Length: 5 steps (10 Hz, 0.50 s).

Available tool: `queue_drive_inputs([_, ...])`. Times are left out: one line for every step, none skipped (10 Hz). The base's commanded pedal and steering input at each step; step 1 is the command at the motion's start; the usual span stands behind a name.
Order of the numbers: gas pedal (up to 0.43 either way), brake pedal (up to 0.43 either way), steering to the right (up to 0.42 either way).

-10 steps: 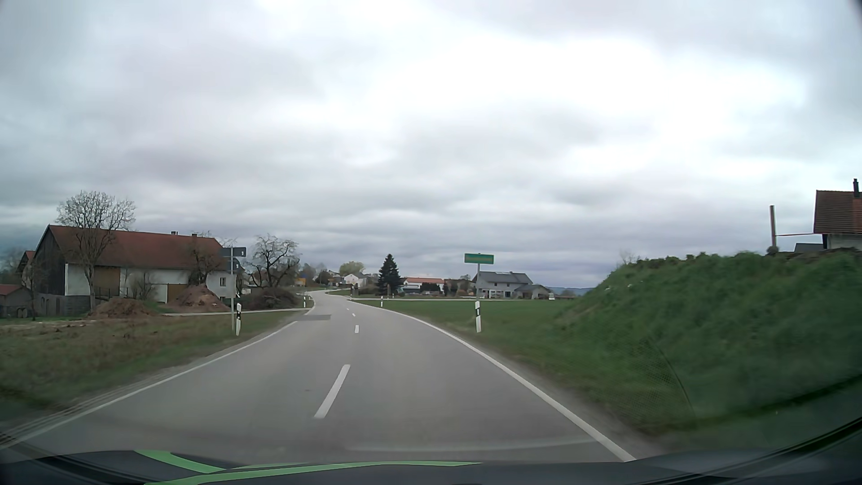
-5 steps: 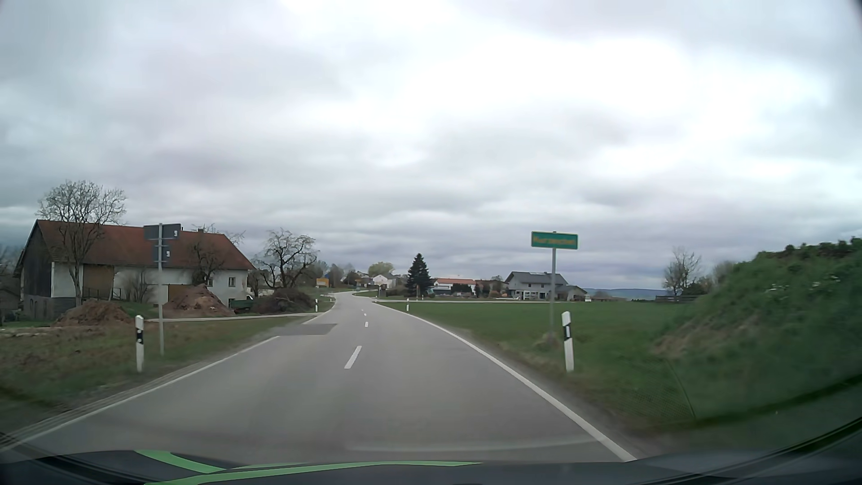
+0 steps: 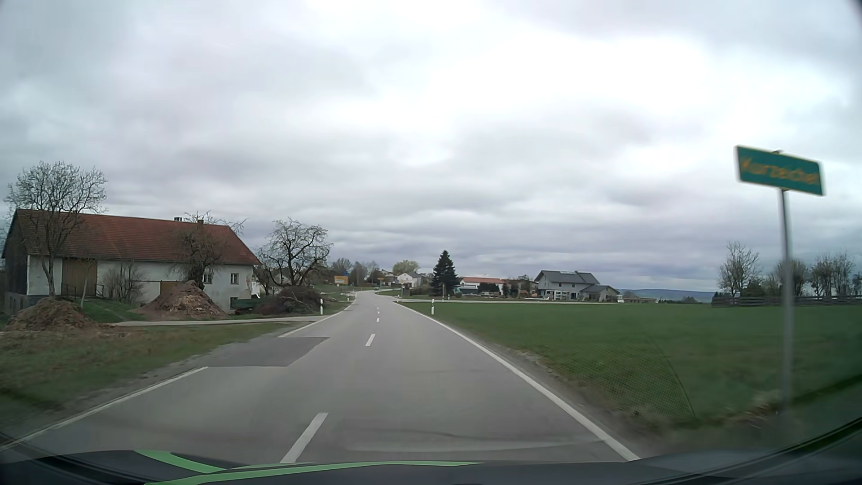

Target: Follow the waypoints while adhering to traffic rules and regulations

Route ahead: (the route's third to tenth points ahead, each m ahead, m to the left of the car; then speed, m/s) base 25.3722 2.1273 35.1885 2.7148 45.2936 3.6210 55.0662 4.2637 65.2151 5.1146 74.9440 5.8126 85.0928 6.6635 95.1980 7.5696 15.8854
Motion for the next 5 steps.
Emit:
queue_drive_inputs([0.11, 0.0, -0.019])
queue_drive_inputs([0.11, 0.0, -0.018])
queue_drive_inputs([0.11, 0.0, -0.018])
queue_drive_inputs([0.118, 0.0, -0.017])
queue_drive_inputs([0.118, 0.0, -0.017])
